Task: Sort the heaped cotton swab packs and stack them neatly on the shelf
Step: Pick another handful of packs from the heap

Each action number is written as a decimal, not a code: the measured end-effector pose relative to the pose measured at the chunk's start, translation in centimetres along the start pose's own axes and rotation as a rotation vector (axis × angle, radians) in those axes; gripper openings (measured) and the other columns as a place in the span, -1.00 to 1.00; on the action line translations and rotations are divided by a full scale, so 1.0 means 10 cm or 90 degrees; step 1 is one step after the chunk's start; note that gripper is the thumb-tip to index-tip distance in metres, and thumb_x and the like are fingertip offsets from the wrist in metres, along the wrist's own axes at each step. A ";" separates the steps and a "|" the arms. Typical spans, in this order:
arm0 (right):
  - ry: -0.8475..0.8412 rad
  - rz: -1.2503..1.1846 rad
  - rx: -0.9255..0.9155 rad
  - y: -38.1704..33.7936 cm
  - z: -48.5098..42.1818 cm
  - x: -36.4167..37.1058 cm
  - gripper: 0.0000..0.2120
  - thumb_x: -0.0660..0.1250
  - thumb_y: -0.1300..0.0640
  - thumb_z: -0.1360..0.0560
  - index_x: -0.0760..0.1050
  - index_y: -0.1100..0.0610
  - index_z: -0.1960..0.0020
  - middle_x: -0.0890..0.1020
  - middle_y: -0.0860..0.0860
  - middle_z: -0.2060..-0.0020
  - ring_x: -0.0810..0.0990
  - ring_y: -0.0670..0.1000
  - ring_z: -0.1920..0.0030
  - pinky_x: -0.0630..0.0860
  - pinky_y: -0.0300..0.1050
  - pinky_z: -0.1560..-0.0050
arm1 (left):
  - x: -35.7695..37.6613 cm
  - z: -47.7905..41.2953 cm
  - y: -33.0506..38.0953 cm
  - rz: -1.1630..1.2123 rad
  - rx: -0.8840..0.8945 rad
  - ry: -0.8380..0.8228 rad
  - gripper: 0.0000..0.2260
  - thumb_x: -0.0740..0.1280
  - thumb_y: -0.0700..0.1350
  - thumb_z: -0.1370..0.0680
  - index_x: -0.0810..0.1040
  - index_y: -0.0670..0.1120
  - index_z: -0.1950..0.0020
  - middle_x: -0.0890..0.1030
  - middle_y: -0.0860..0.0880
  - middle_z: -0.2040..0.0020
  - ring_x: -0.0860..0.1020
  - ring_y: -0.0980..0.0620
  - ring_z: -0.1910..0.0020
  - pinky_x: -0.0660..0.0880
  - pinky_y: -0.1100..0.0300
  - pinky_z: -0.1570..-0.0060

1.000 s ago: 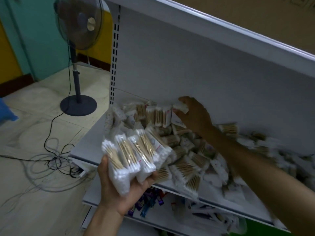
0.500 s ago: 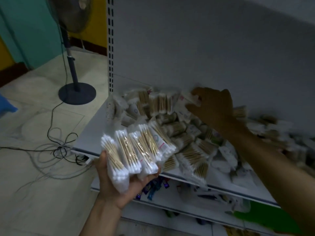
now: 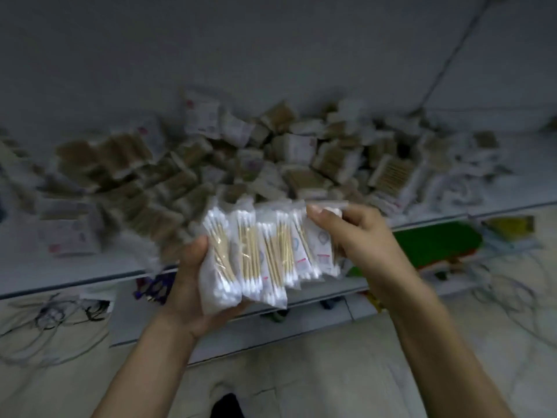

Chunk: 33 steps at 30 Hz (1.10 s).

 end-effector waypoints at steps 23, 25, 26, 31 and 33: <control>0.511 -0.153 0.007 1.32 2.41 -4.07 -0.86 0.33 0.05 -0.52 0.59 -0.02 -0.06 0.66 -0.13 0.24 0.57 -0.20 0.24 0.48 -0.35 0.22 | 3.91 0.24 -3.35 -0.005 -0.312 -0.456 -0.43 0.51 0.21 -0.24 0.63 0.01 -0.19 0.61 -0.06 -0.21 0.57 -0.10 -0.20 0.52 -0.11 -0.16; 0.532 -0.123 -0.027 1.25 2.32 -4.29 -0.81 0.33 0.03 -0.52 0.55 -0.07 -0.13 0.67 -0.12 0.13 0.59 -0.21 0.17 0.51 -0.33 0.17 | 4.25 0.11 -3.35 -0.009 -0.270 -0.500 -0.37 0.54 0.23 -0.16 0.61 0.04 -0.19 0.59 -0.04 -0.22 0.56 -0.10 -0.21 0.48 -0.09 -0.16; 0.542 -0.109 -0.044 1.21 2.27 -4.41 -0.79 0.33 0.03 -0.52 0.54 -0.06 -0.15 0.67 -0.11 0.10 0.60 -0.21 0.15 0.51 -0.32 0.15 | 4.40 0.01 -3.38 0.006 -0.268 -0.527 -0.34 0.54 0.23 -0.17 0.58 0.05 -0.23 0.57 -0.04 -0.25 0.54 -0.11 -0.24 0.48 -0.09 -0.18; 0.547 -0.024 -0.110 1.16 1.77 -5.21 -0.80 0.32 0.05 -0.53 0.56 -0.06 -0.15 0.67 -0.15 0.09 0.62 -0.20 0.10 0.51 -0.29 0.14 | 5.01 -0.65 -3.65 0.079 -0.244 -0.587 -0.27 0.50 0.22 -0.24 0.45 0.03 -0.36 0.50 -0.07 -0.32 0.45 -0.15 -0.32 0.46 -0.08 -0.21; 0.543 0.045 -0.125 1.17 1.49 -5.57 -0.80 0.32 0.04 -0.54 0.55 -0.09 -0.15 0.66 -0.19 0.11 0.61 -0.21 0.12 0.51 -0.27 0.15 | 5.26 -1.00 -3.79 0.088 -0.245 -0.571 -0.28 0.51 0.24 -0.21 0.52 0.01 -0.31 0.53 -0.08 -0.28 0.48 -0.14 -0.28 0.43 -0.07 -0.20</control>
Point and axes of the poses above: each hand's wrist, its own z-axis away from the middle knuckle, its own x-axis out of the palm, y = z × x, the point moved 4 cm from there along -z, towards the middle knuckle
